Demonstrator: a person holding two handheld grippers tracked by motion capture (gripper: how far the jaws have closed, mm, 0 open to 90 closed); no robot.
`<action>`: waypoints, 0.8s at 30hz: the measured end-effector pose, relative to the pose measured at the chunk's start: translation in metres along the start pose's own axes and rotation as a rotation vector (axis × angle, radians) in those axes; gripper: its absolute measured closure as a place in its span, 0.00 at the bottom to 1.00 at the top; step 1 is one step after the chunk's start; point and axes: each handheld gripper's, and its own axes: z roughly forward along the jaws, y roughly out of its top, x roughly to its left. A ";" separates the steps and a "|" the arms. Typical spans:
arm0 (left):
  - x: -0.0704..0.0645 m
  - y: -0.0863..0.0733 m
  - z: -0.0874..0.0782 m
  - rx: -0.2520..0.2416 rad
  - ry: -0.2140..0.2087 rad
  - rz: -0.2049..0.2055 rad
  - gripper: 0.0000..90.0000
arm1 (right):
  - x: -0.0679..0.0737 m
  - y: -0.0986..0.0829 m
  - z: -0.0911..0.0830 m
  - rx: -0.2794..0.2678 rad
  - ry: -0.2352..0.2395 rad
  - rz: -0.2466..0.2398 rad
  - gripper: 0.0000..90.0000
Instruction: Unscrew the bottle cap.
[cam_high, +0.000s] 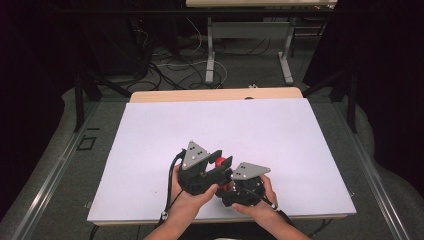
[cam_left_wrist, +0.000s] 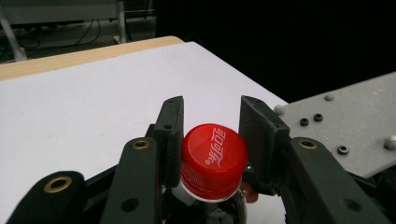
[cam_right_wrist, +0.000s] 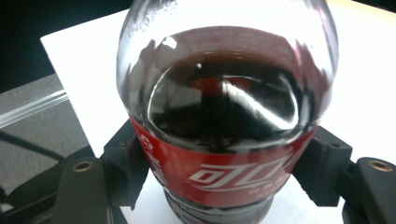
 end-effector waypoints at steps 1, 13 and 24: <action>0.000 0.000 0.000 0.002 0.000 -0.002 0.68 | -0.001 -0.001 0.001 -0.003 -0.005 -0.002 0.32; 0.018 0.005 -0.007 -0.003 -0.115 0.044 0.50 | -0.008 -0.003 0.001 0.015 0.114 -0.008 0.32; 0.035 0.001 -0.011 0.070 -0.338 0.120 0.51 | -0.004 -0.003 0.002 0.029 0.170 -0.051 0.32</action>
